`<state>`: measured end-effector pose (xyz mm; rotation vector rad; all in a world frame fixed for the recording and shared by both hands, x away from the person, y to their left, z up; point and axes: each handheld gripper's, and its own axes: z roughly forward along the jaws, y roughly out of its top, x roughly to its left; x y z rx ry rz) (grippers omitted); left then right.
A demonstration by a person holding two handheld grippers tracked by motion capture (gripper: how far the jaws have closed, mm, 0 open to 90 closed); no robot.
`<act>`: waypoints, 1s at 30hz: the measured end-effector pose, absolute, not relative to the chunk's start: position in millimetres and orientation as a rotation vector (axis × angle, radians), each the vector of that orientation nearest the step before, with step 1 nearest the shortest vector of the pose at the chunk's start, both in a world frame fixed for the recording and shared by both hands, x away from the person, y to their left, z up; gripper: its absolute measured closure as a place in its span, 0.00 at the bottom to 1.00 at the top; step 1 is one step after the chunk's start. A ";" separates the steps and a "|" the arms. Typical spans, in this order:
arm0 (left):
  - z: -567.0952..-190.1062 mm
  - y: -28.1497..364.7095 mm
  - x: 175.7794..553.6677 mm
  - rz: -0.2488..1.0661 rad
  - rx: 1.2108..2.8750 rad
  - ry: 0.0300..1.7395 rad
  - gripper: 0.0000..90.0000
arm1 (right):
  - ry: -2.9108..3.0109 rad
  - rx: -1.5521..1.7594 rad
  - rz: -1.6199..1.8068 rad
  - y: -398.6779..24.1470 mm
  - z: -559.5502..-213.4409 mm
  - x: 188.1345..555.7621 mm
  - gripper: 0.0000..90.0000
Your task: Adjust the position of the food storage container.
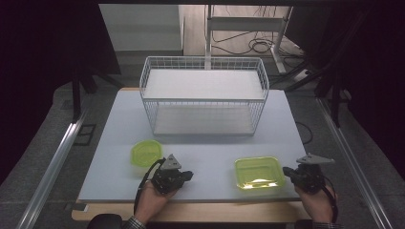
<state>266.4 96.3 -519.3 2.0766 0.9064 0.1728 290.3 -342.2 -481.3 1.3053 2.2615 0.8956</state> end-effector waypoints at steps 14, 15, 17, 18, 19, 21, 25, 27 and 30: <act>-520.3 98.2 255.0 0.193 2.135 0.912 0.95 | 2.402 1.168 0.971 -277.8 -488.5 300.0 0.97; -520.1 98.2 253.4 0.194 2.137 0.911 0.95 | 2.412 1.159 0.975 -273.6 -488.8 300.7 0.97; -519.7 98.7 250.9 0.201 2.149 0.912 0.95 | 2.443 1.131 0.984 -260.7 -489.7 303.0 0.97; -519.4 99.4 249.8 0.208 2.153 0.915 0.95 | 2.450 1.114 0.989 -256.3 -490.3 303.8 0.97; -518.9 100.5 249.0 0.214 2.156 0.916 0.95 | 2.463 1.105 0.991 -250.6 -490.6 304.4 0.97; -517.5 103.9 247.2 0.223 2.154 0.925 0.95 | 2.481 1.086 1.003 -242.1 -491.4 305.4 0.97; -515.6 114.6 242.8 0.252 2.148 0.953 0.94 | 2.529 1.022 0.987 -223.7 -493.7 308.6 0.96; -515.4 121.0 240.8 0.268 2.143 0.971 0.93 | 2.536 0.999 0.979 -220.3 -493.7 310.8 0.95; -514.3 128.0 237.2 0.301 2.137 0.978 0.87 | 2.514 0.984 0.984 -222.4 -491.1 311.3 0.90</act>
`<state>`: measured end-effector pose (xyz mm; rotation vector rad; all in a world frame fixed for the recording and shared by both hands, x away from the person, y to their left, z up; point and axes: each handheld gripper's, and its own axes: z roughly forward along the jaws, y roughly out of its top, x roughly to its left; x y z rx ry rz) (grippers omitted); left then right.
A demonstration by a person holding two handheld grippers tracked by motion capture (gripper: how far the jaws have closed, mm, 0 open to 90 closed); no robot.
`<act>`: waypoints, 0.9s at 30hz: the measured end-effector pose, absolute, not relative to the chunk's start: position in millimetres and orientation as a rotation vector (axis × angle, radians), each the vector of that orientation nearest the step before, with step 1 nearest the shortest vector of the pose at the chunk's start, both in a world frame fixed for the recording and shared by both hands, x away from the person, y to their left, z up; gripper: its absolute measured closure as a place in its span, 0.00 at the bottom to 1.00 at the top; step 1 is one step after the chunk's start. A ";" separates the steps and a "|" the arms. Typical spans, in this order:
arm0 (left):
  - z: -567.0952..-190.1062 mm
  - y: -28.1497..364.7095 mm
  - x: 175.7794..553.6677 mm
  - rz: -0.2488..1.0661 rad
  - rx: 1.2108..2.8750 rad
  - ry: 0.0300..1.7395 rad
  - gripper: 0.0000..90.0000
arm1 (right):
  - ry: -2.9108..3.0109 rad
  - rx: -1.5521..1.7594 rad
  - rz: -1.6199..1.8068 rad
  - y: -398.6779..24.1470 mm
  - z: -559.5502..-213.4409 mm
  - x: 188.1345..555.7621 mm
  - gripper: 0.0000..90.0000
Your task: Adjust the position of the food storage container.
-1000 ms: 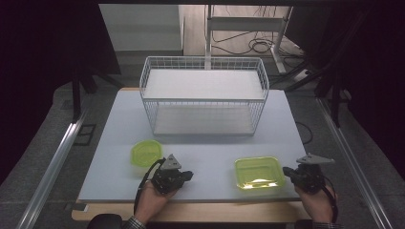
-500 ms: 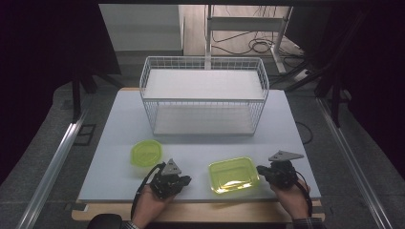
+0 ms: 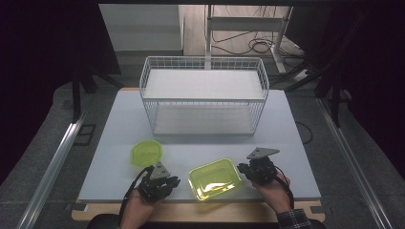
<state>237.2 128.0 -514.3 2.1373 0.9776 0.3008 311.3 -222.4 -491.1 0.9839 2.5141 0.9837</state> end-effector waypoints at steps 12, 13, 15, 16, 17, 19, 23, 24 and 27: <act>-517.4 130.5 222.4 0.387 2.138 0.951 0.31 | 2.417 0.993 1.043 -256.1 -483.6 300.2 0.55; -517.6 130.4 222.4 0.383 2.135 0.948 0.27 | 2.413 0.993 1.043 -257.4 -483.6 299.7 0.52; -518.7 129.2 222.6 0.374 2.145 0.942 0.19 | 2.410 0.989 1.052 -259.0 -484.4 299.4 0.44; -520.0 128.1 223.0 0.369 2.153 0.940 0.16 | 2.413 0.983 1.053 -259.2 -485.2 299.6 0.41; -520.0 128.1 223.0 0.369 2.153 0.940 0.14 | 2.413 0.983 1.053 -259.2 -485.2 299.6 0.41; -522.7 125.8 223.8 0.374 2.161 0.936 0.10 | 2.435 0.961 1.031 -258.7 -490.0 301.2 0.31; -523.8 125.4 223.9 0.402 2.156 0.923 0.06 | 2.439 0.981 1.016 -259.3 -496.5 304.5 0.22; -523.7 125.8 223.8 0.411 2.149 0.920 0.05 | 2.433 0.987 1.019 -259.5 -497.3 305.0 0.19; -523.2 127.2 224.0 0.449 2.121 0.911 0.04 | 2.417 1.011 1.040 -261.5 -498.2 306.4 0.14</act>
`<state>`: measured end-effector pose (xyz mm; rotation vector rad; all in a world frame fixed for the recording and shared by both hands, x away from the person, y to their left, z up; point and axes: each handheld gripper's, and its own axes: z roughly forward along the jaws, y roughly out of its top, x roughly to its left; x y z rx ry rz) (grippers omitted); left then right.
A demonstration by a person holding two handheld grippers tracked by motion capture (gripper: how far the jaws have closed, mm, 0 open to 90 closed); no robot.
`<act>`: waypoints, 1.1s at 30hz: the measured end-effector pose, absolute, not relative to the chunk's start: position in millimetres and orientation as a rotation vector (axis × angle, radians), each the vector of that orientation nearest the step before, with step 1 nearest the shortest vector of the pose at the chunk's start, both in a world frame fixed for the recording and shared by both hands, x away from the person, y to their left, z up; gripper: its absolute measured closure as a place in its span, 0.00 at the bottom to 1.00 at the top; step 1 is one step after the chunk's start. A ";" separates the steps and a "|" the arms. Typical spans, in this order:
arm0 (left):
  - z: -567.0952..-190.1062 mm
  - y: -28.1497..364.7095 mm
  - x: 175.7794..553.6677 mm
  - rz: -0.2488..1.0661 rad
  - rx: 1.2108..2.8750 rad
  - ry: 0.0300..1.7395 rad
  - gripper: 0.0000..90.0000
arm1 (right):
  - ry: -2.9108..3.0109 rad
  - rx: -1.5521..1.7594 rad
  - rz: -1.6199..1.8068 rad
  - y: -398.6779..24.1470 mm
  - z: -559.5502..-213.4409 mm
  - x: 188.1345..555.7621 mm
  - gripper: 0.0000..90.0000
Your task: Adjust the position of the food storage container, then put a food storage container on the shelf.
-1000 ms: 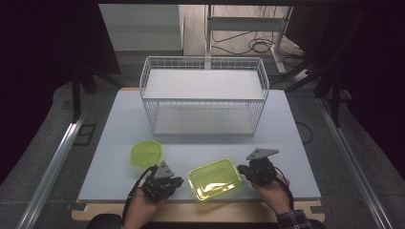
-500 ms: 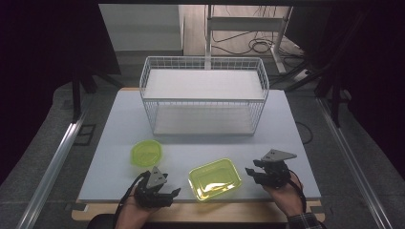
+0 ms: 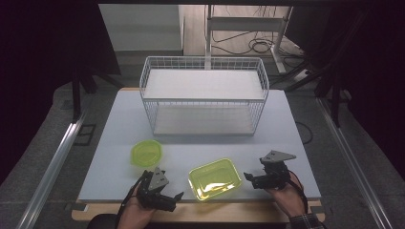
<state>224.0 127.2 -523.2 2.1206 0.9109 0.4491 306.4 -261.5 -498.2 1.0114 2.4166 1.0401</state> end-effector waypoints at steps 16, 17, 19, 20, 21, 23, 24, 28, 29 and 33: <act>-523.8 128.2 224.2 0.509 2.115 0.904 0.04 | 2.374 1.055 1.129 -258.8 -485.7 305.6 0.07; -523.8 128.2 224.2 0.509 2.115 0.904 0.04 | 2.373 1.062 1.150 -258.5 -483.0 305.6 0.07; -524.1 127.5 224.1 0.516 2.126 0.899 0.03 | 2.388 1.082 1.189 -257.1 -478.3 306.1 0.07; -524.3 126.9 224.1 0.520 2.131 0.894 0.03 | 2.401 1.102 1.195 -255.4 -476.7 306.5 0.08; -524.4 126.7 224.0 0.521 2.132 0.894 0.03 | 2.423 1.117 1.197 -253.9 -475.6 307.1 0.12; -524.7 126.5 223.7 0.525 2.133 0.895 0.03 | 2.463 1.143 1.215 -250.6 -474.0 307.4 0.19; -524.9 126.4 223.6 0.527 2.134 0.895 0.03 | 2.479 1.146 1.220 -249.0 -473.7 307.7 0.22; -524.9 126.0 223.3 0.529 2.137 0.894 0.03 | 2.520 1.150 1.238 -245.2 -474.4 311.6 0.33; -525.0 125.8 223.2 0.530 2.138 0.894 0.03 | 2.526 1.153 1.249 -244.8 -475.1 312.8 0.35; -525.6 124.9 223.1 0.535 2.148 0.891 0.03 | 2.565 1.194 1.293 -241.7 -478.3 317.1 0.42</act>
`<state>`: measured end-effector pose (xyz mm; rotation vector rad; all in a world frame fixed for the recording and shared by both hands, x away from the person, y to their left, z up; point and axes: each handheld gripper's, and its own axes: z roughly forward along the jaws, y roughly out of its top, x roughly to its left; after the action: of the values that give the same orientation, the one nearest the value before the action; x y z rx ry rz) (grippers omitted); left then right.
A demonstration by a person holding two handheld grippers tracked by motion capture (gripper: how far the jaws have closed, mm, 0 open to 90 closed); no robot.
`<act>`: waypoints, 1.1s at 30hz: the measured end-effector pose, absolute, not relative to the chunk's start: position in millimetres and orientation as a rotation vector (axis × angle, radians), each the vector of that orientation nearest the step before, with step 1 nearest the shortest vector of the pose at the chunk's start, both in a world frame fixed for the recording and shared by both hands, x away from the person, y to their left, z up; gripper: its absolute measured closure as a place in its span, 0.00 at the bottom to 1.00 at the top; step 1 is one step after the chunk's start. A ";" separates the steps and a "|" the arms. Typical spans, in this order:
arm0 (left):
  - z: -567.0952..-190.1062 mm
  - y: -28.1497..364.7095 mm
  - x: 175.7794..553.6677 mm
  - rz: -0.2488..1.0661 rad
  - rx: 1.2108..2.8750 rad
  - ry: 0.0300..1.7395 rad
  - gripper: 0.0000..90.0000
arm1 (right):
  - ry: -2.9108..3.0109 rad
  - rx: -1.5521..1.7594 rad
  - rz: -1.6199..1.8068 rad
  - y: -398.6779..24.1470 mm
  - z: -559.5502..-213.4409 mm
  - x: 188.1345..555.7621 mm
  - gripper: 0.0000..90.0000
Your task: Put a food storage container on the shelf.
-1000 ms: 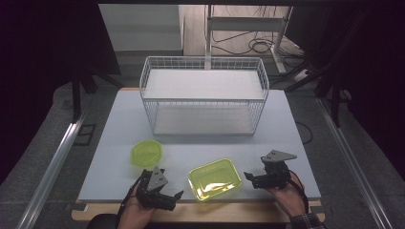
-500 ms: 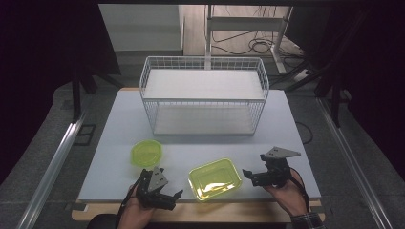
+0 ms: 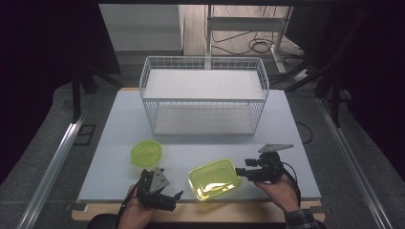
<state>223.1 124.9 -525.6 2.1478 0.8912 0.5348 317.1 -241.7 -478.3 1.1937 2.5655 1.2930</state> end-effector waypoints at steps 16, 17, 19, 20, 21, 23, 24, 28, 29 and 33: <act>-526.8 121.1 221.7 0.548 2.180 0.866 0.03 | 2.758 1.383 1.333 -229.9 -499.2 341.2 0.73; -526.9 120.9 221.7 0.548 2.182 0.864 0.03 | 2.767 1.395 1.335 -229.9 -500.4 342.0 0.75; -526.9 120.4 221.4 0.549 2.184 0.864 0.03 | 2.783 1.436 1.344 -231.2 -501.2 343.6 0.77; -526.9 120.3 221.4 0.550 2.185 0.862 0.03 | 2.790 1.458 1.358 -232.3 -501.8 344.8 0.80; -526.9 120.2 221.4 0.550 2.185 0.861 0.03 | 2.799 1.479 1.377 -233.3 -502.3 345.5 0.82; -526.8 120.1 221.3 0.554 2.188 0.859 0.03 | 2.812 1.514 1.434 -234.3 -503.0 346.5 0.87; -526.9 119.9 221.2 0.553 2.182 0.861 0.03 | 2.818 1.527 1.455 -234.2 -502.5 346.6 0.88; -526.5 120.5 221.0 0.556 2.178 0.862 0.03 | 2.823 1.505 1.456 -230.8 -498.3 344.4 0.89; -526.4 120.7 220.9 0.555 2.177 0.862 0.03 | 2.819 1.505 1.457 -230.5 -497.3 344.0 0.89; -525.5 121.9 221.1 0.559 2.174 0.863 0.03 | 2.776 1.522 1.484 -233.4 -492.8 344.8 0.89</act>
<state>221.1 121.9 -525.5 2.1738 0.8631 0.5592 344.8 -233.4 -492.8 1.5220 2.7760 1.4835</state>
